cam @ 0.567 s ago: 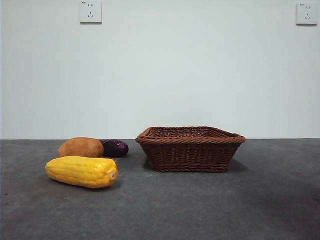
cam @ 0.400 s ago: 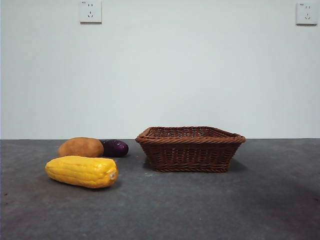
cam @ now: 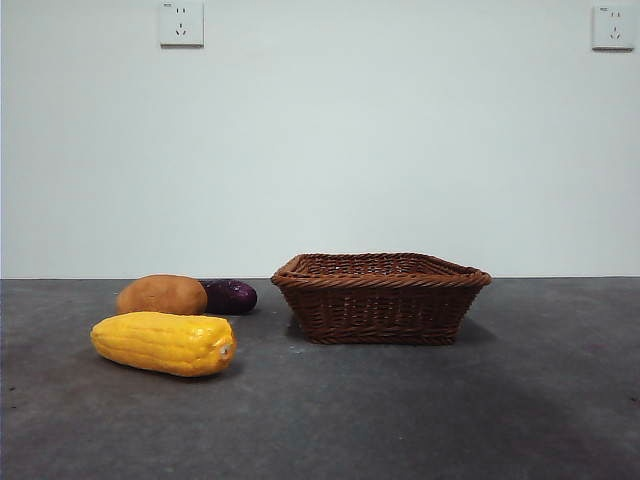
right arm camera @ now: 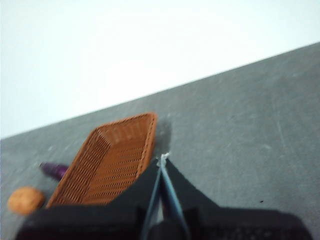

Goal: Help me put the vegetables on the table into the basket

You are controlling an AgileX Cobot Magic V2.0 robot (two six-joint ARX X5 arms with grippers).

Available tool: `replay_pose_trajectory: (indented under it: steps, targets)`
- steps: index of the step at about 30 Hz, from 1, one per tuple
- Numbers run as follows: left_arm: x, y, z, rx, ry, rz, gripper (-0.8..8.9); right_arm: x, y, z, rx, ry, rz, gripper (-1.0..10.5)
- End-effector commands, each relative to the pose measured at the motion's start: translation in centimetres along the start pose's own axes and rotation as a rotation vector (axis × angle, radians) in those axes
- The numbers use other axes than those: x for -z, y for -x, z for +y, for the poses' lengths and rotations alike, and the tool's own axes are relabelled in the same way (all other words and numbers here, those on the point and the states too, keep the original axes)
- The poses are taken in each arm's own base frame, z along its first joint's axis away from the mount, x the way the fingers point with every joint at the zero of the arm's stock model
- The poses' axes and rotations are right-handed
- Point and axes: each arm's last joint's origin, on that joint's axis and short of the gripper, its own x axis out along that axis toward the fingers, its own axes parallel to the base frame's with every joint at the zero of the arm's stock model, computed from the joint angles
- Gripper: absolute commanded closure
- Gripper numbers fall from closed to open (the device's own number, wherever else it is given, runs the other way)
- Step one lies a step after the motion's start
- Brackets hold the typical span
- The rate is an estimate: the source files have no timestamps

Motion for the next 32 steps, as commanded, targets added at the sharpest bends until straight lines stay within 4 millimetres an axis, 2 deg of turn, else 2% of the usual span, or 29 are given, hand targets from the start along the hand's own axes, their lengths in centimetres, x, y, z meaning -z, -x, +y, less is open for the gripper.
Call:
replay_pose_trajectory:
  steps: [1, 7, 12, 21, 22, 23, 25, 26, 27, 28, 32]
  targets:
    - [-1.3, 0.1, -0.5, 0.058, -0.004, 0.039, 8.2, -2.0, 0.1, 0.7, -0.029, 0.066, 0.05, 9.6]
    - [-3.9, 0.1, -1.4, 0.159, -0.039, 0.179, 8.2, -5.2, -0.2, 1.8, -0.077, 0.146, 0.283, 9.6]
    - [-5.7, -0.1, -1.8, 0.183, -0.092, 0.284, 8.2, -6.5, -0.8, 2.3, -0.142, 0.183, 0.441, 9.6]
    - [-8.3, -0.8, -2.5, 0.247, -0.129, 0.349, 8.08, -7.4, -1.9, 2.3, -0.155, 0.172, 0.486, 9.4]
    - [-8.5, -0.9, -2.5, 0.251, -0.131, 0.348, 7.73, -7.4, -1.9, 2.3, -0.155, 0.173, 0.485, 9.1]
    - [-8.8, -1.0, -2.6, 0.254, -0.132, 0.347, 6.61, -7.4, -1.8, 2.3, -0.155, 0.173, 0.484, 8.3]
    - [-9.3, -1.2, -2.7, 0.258, -0.134, 0.346, 2.83, -7.4, -1.9, 2.3, -0.153, 0.162, 0.482, 6.0]
    - [-9.5, -1.3, -2.7, 0.261, -0.135, 0.347, 1.71, -7.4, -1.9, 2.3, -0.153, 0.162, 0.482, 4.6]
    - [-9.6, -1.4, -2.7, 0.267, -0.134, 0.352, 1.54, -7.4, -1.9, 2.3, -0.153, 0.162, 0.482, 3.6]
    - [-9.6, -1.6, -2.7, 0.273, -0.13, 0.36, 1.53, -7.5, -1.9, 2.3, -0.152, 0.156, 0.481, 3.2]
    - [-9.5, -2.6, -2.4, 0.266, -0.088, 0.393, 1.54, -7.5, -2.2, 2.2, -0.148, 0.142, 0.492, 3.2]
